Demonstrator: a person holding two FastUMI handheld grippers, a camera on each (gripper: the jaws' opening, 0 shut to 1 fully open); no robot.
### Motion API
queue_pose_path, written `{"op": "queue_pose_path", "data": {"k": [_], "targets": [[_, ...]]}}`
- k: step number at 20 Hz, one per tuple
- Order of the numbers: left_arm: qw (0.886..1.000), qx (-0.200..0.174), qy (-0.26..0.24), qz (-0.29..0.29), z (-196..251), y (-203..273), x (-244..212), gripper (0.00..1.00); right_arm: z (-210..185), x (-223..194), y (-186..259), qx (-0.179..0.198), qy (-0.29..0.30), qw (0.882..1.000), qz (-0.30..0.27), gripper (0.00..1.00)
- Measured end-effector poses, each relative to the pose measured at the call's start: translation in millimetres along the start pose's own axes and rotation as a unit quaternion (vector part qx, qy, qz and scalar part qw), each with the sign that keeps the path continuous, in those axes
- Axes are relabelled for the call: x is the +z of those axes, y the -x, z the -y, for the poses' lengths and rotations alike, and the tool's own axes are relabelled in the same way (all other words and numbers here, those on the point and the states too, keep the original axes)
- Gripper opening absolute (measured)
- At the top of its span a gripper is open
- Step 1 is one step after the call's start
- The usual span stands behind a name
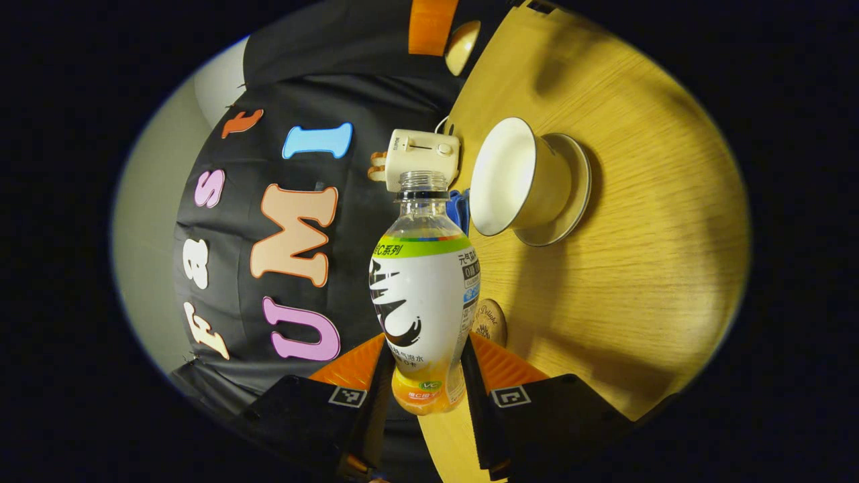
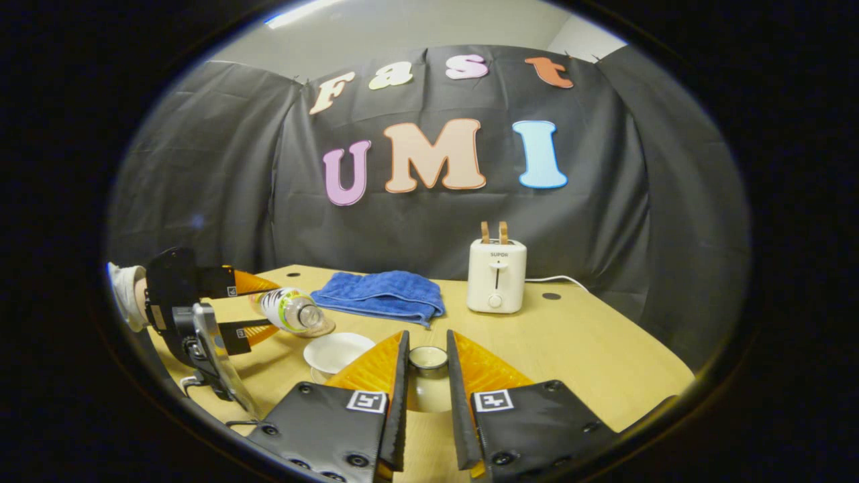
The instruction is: Open the teacup lid with one hand, grasp the water bottle and pour water into the teacup with the other hand; after pouring, place the water bottle on the coaster and then close the teacup lid.
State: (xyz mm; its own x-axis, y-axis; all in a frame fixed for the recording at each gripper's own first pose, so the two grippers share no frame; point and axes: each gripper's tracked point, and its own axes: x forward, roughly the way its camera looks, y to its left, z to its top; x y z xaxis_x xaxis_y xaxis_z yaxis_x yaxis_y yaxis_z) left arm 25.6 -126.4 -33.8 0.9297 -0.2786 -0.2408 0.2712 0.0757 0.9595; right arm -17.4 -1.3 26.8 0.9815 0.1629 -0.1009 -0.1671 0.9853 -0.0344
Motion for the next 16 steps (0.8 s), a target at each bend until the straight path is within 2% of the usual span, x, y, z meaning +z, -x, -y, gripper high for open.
{"op": "queue_pose_path", "data": {"k": [8, 16], "targets": [[0.996, -0.019, -0.086, -0.014, -4, -2, -3, 0.52, 6, -4, 1, -0.001, -0.003, 1.000, 0.000, 0.32], [0.989, -0.026, -0.145, -0.020, -11, -4, -3, 0.53, 18, -7, 5, -0.010, -0.003, 1.000, 0.003, 0.32]]}}
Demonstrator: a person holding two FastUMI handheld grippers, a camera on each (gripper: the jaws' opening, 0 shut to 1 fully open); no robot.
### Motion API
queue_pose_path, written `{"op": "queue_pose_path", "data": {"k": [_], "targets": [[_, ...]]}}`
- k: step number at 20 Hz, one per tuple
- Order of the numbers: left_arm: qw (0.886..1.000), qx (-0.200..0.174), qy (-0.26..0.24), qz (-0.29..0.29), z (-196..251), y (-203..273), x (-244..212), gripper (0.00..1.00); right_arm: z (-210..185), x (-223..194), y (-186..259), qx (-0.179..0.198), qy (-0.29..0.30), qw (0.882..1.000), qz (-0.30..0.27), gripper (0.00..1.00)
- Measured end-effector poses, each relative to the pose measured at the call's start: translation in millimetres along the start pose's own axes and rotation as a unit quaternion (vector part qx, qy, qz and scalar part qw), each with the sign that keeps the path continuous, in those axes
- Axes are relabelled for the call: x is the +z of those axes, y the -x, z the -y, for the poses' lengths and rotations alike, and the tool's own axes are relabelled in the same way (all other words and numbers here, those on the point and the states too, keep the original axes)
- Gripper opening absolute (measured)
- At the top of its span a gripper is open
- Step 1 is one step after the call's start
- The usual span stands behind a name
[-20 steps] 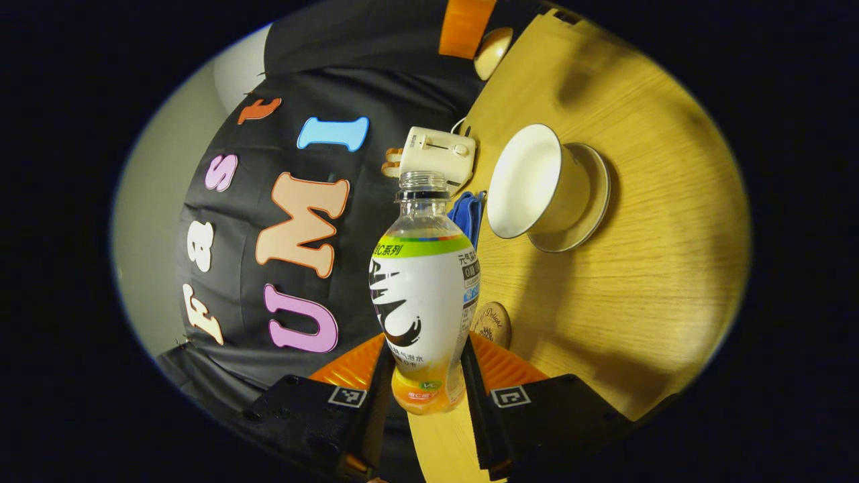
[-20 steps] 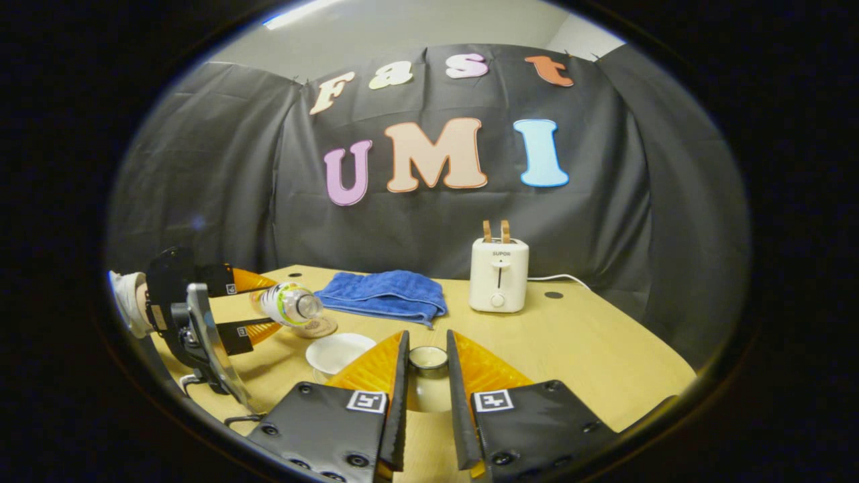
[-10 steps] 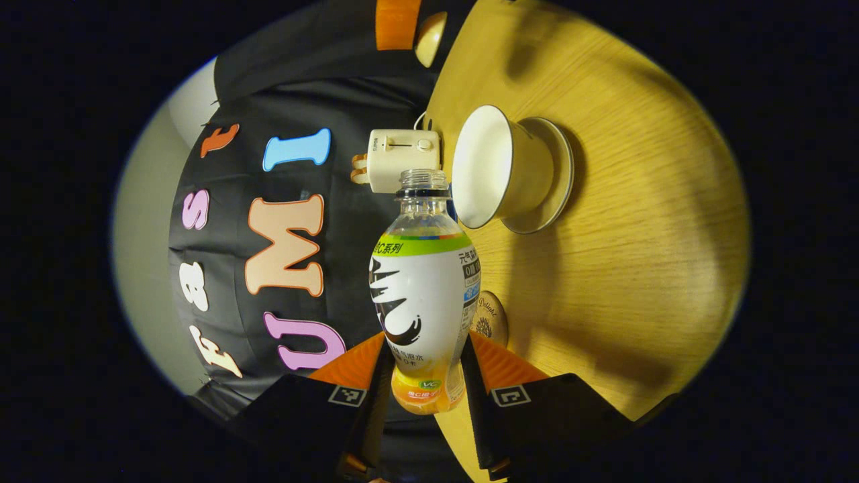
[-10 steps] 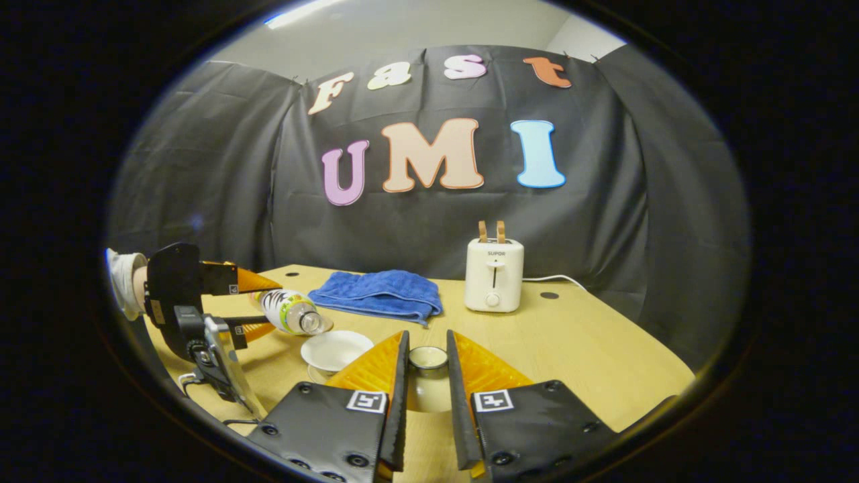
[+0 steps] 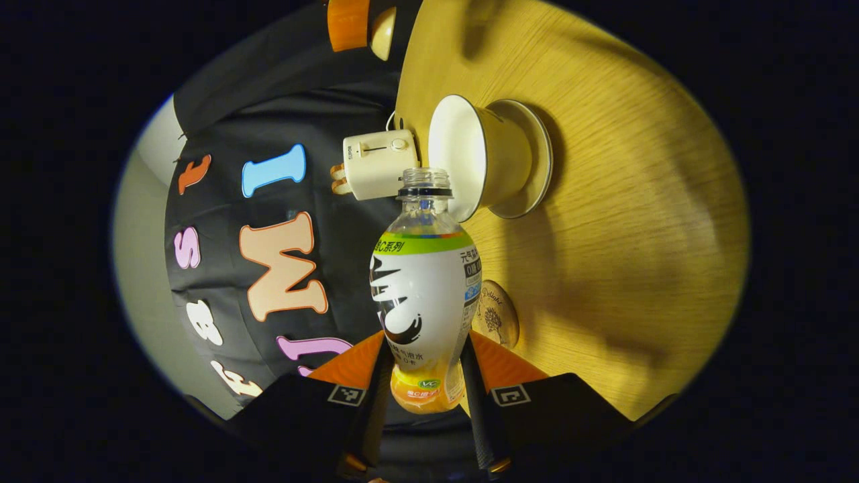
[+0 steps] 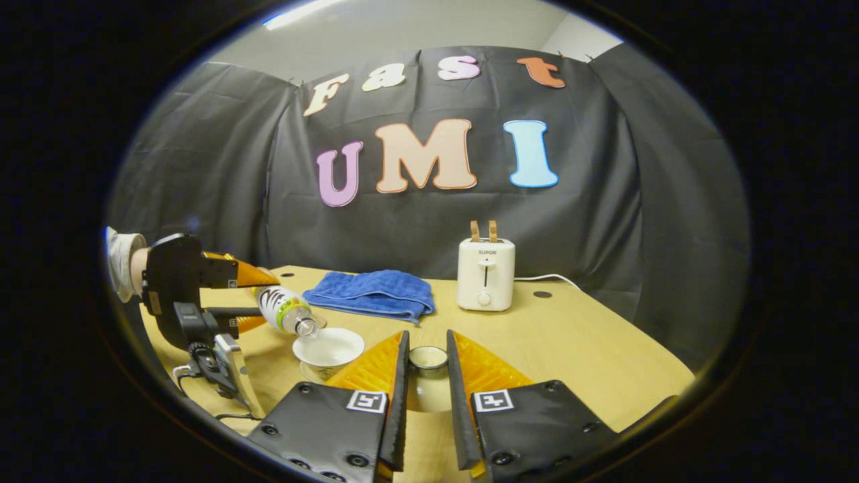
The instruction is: Open the teacup lid with one hand, grasp the water bottle and pour water into the teacup with the other hand; after pouring, place the water bottle on the coaster and then close the teacup lid.
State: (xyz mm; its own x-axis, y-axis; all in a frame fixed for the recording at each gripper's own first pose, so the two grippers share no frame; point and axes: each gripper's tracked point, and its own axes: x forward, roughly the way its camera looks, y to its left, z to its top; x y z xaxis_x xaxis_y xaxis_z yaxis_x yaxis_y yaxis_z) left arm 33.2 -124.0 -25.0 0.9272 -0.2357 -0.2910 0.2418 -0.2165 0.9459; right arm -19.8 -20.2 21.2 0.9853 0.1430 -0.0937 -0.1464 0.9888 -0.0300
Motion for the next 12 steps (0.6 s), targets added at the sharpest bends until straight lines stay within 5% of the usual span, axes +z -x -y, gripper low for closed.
{"op": "queue_pose_path", "data": {"k": [12], "targets": [[0.997, 0.001, -0.073, -0.016, -13, 0, -9, 0.53, 3, 2, 2, 0.006, 0.006, 1.000, 0.003, 0.32]]}}
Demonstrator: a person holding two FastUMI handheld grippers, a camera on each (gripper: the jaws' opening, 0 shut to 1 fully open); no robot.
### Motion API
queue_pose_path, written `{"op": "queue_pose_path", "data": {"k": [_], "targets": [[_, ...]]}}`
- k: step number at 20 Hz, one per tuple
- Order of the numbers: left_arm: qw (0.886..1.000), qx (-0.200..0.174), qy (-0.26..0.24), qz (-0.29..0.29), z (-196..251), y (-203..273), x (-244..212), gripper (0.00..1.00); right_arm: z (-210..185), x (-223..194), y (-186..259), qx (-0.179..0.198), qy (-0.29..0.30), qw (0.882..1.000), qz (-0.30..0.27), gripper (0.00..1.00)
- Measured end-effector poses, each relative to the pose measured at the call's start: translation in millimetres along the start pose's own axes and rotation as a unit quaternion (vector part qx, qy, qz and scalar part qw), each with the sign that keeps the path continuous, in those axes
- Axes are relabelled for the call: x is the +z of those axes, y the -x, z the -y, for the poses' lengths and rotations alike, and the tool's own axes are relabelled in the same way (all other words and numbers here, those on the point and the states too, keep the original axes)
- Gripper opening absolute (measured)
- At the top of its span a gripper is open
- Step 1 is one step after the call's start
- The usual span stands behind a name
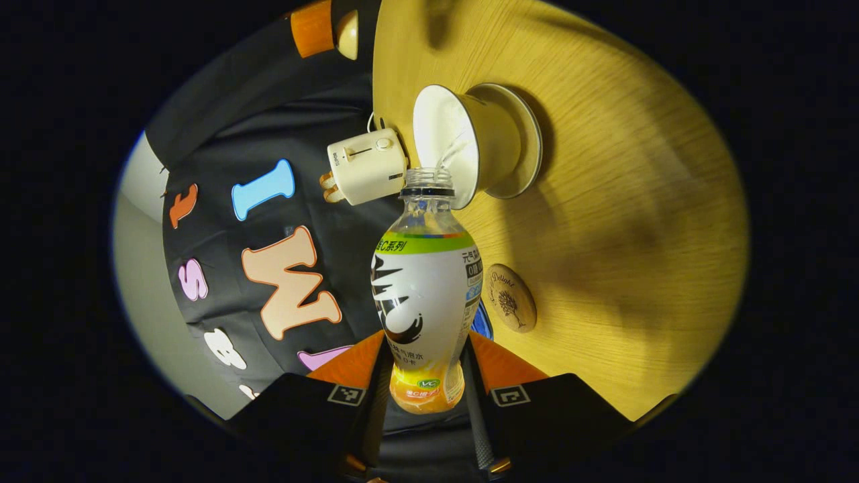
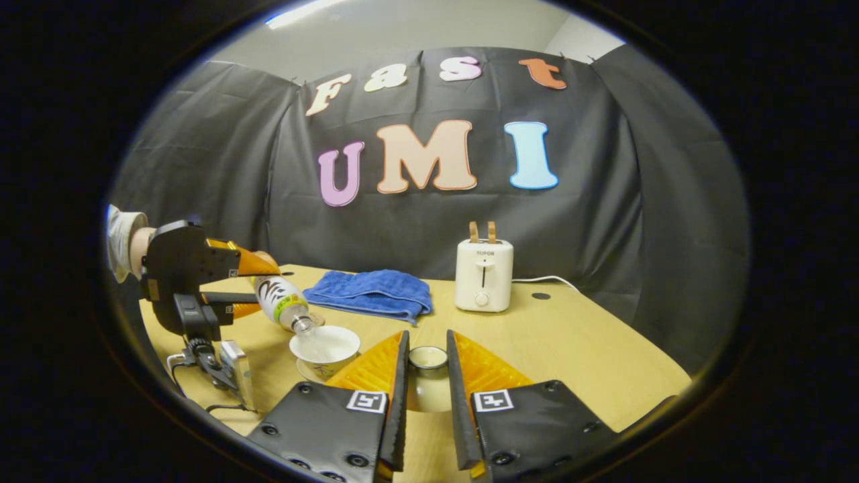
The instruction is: Open the teacup lid with one hand, grasp the water bottle and pour water into the teacup with the other hand; after pouring, place the water bottle on the coaster and then close the teacup lid.
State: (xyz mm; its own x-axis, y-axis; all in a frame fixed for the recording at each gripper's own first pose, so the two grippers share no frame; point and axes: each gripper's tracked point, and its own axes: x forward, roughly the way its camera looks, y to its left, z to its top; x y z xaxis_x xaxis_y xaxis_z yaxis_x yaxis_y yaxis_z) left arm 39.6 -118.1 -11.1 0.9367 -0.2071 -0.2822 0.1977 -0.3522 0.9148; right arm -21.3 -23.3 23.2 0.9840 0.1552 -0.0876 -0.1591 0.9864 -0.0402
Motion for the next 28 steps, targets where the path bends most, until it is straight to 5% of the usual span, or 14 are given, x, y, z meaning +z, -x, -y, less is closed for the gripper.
{"op": "queue_pose_path", "data": {"k": [28], "targets": [[0.989, 0.005, -0.146, -0.023, -47, 4, -3, 0.53, -7, -14, -3, 0.020, -0.010, 1.000, -0.009, 0.32]]}}
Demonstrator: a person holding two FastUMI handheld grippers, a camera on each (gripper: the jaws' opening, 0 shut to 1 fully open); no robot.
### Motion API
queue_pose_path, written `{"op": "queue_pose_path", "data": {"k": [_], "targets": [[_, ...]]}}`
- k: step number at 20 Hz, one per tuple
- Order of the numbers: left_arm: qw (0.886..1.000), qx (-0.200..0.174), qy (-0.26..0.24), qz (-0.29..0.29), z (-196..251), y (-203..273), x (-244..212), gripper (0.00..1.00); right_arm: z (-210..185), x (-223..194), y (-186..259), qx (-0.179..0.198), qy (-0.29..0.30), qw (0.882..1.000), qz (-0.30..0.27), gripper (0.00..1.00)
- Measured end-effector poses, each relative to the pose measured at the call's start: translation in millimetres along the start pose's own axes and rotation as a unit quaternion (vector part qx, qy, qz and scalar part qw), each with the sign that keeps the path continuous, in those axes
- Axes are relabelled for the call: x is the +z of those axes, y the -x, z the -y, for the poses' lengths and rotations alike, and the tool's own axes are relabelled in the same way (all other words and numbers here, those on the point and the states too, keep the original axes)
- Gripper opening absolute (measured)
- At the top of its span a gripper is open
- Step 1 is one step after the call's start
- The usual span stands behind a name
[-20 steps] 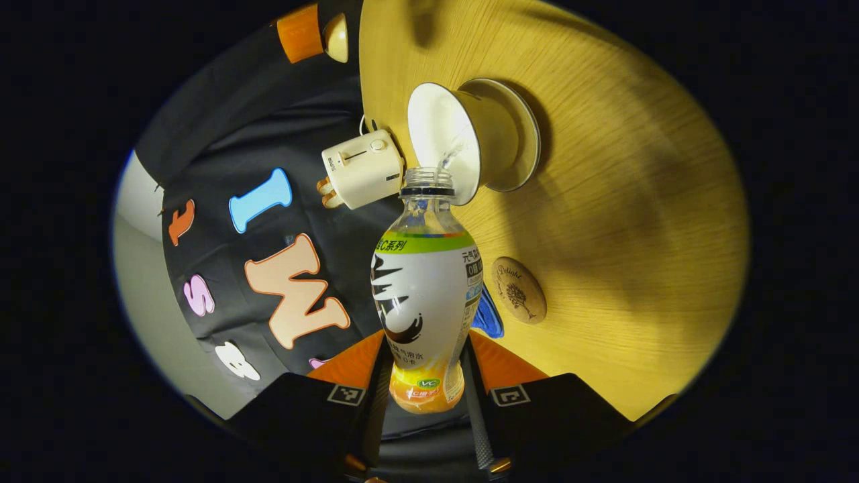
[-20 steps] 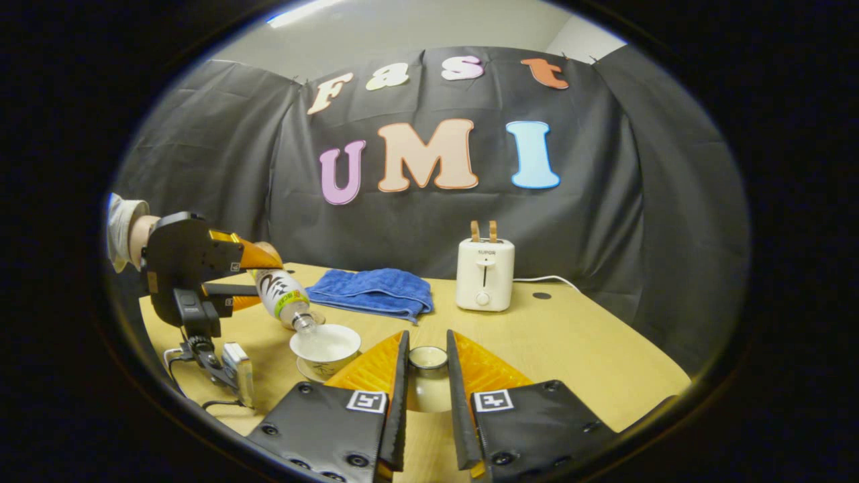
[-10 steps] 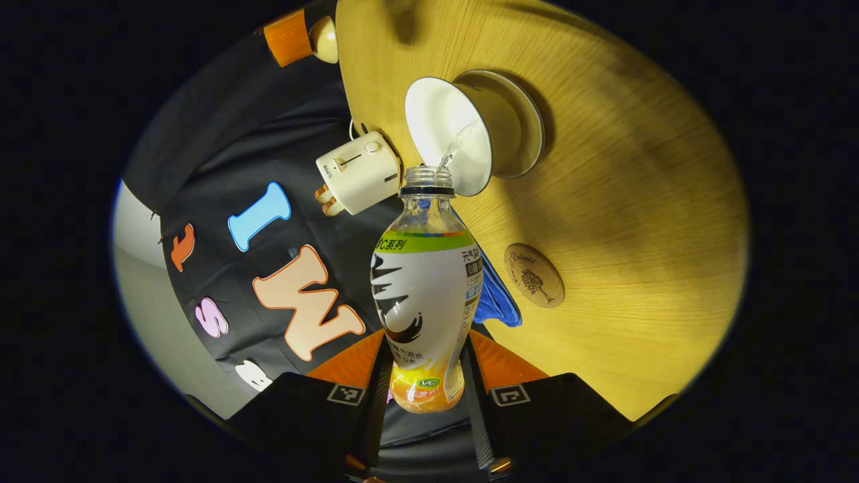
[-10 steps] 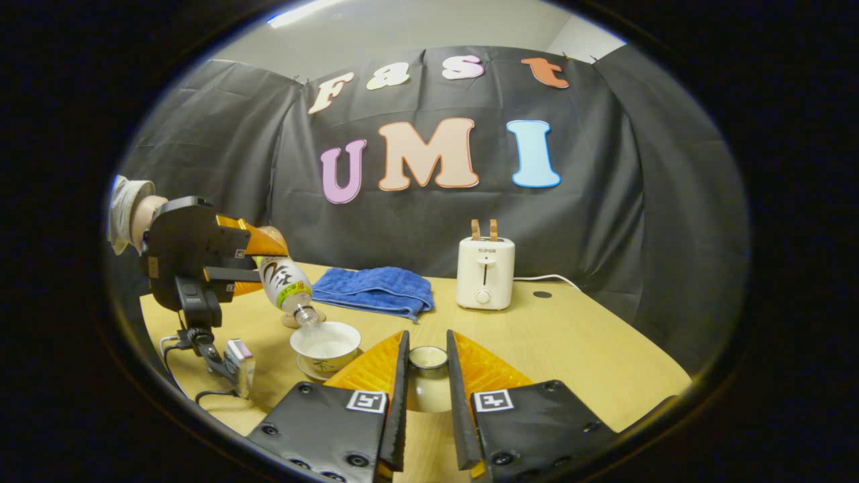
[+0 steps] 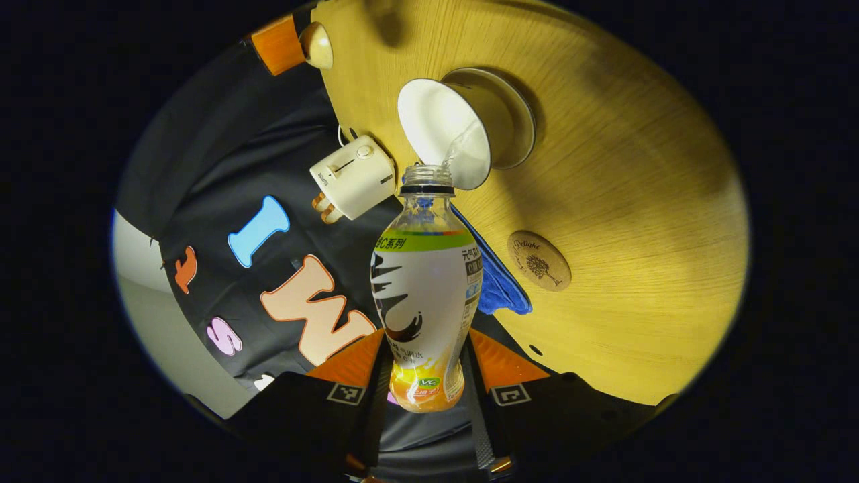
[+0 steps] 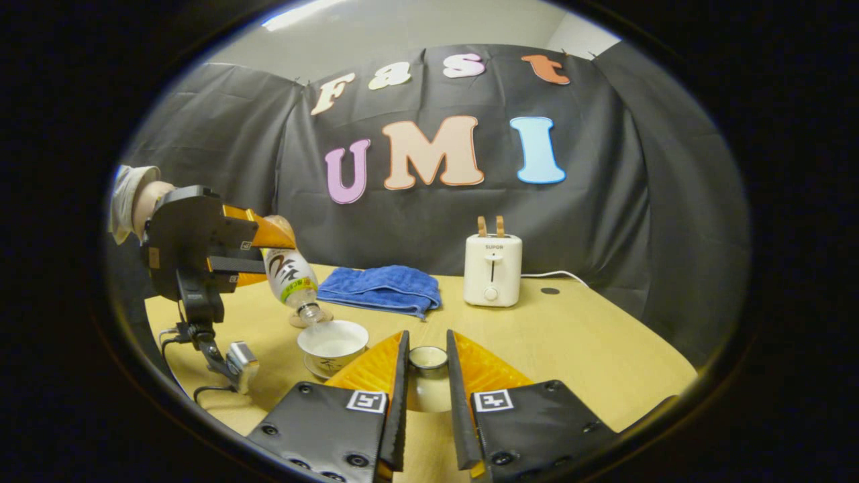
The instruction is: Open the teacup lid with one hand, grasp the water bottle and pour water into the teacup with the other hand; after pouring, place the water bottle on the coaster and then close the teacup lid.
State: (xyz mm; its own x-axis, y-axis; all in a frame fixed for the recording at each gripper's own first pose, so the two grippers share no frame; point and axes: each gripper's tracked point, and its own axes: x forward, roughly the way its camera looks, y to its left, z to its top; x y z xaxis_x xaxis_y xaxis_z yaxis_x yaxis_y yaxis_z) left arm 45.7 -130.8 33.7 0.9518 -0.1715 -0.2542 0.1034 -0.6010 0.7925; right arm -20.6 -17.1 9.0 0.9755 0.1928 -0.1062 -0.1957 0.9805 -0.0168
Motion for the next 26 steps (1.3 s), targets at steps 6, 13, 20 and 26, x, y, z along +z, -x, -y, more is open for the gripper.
{"op": "queue_pose_path", "data": {"k": [6, 13, 20, 26], "targets": [[1.000, 0.000, -0.012, 0.003, -8, 2, 4, 0.53, 3, 0, -1, 0.000, -0.006, 1.000, 0.000, 0.32], [1.000, -0.008, -0.009, 0.010, -5, -1, 7, 0.53, 6, -1, -4, 0.001, -0.006, 1.000, -0.002, 0.32], [0.998, -0.031, 0.045, 0.031, 10, -6, 14, 0.53, 6, -1, -7, -0.003, -0.010, 1.000, -0.007, 0.32], [0.990, -0.042, 0.123, 0.059, 31, -5, 21, 0.53, 4, 8, -6, -0.009, -0.009, 1.000, -0.001, 0.32]]}}
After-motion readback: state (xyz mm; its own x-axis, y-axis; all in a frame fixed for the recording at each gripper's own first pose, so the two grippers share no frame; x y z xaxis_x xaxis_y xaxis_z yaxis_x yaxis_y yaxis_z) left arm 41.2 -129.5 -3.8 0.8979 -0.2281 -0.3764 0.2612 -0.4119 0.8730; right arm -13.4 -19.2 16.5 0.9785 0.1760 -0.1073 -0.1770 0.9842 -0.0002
